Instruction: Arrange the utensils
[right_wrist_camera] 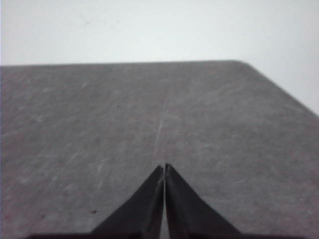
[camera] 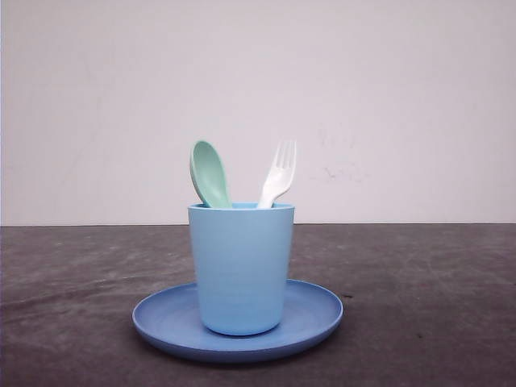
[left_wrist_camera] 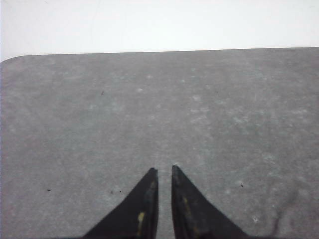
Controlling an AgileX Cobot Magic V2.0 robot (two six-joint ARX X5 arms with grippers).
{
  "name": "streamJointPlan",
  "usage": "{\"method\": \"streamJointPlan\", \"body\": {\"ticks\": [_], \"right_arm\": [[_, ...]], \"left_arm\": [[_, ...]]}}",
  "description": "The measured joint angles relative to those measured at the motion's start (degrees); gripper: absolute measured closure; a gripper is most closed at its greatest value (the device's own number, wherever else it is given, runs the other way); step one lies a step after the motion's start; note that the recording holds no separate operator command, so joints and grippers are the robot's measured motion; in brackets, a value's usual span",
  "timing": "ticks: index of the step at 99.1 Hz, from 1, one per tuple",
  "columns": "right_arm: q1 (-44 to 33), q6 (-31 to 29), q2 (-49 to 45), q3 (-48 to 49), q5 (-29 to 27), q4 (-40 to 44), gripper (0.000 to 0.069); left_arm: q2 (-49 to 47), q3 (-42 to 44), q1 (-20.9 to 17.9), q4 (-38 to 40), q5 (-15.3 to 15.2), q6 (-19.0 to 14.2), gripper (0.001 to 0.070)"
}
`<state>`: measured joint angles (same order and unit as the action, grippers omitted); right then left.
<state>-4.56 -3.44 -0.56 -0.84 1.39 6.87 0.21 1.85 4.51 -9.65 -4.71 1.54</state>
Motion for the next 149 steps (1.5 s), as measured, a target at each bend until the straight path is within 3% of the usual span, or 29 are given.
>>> {"method": "streamJointPlan", "body": {"ticks": [149], "right_arm": [[0.0, 0.0, 0.4, 0.0, 0.1, 2.7, 0.0687]], "left_arm": [[0.0, 0.0, 0.0, 0.0, 0.0, 0.0, 0.0685]]}}
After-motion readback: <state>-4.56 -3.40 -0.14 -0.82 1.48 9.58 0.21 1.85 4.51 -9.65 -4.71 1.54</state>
